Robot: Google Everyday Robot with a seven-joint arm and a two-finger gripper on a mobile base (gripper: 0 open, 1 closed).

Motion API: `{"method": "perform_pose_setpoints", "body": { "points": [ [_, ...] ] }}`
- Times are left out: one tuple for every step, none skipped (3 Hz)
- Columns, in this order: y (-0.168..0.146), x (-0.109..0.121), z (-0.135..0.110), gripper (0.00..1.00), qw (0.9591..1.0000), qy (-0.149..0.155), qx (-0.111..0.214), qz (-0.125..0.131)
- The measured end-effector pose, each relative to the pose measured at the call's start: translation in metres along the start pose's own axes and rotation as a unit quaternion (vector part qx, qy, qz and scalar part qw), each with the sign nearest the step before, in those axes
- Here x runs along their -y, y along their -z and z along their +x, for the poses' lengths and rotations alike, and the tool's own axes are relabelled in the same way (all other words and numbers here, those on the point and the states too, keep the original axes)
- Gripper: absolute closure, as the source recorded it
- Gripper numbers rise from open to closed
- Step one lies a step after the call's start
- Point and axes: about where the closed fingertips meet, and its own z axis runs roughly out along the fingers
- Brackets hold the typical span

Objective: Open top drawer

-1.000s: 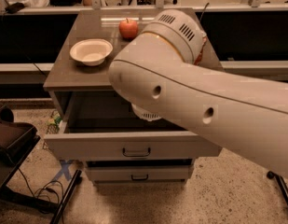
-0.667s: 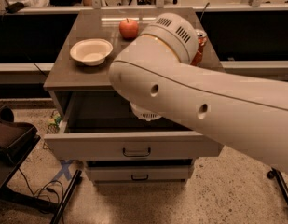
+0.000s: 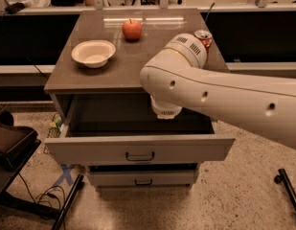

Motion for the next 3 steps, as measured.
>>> {"method": "perform_pose_setpoints", "body": {
  "points": [
    [-0.064, -0.003, 0.025, 1.00, 0.9985, -0.012, -0.008, -0.052],
    [-0.098, -0.022, 0.038, 1.00, 0.9956, -0.022, -0.011, -0.091],
    [-0.098, -0.022, 0.038, 1.00, 0.9956, -0.022, -0.011, -0.091]
  ]
}}
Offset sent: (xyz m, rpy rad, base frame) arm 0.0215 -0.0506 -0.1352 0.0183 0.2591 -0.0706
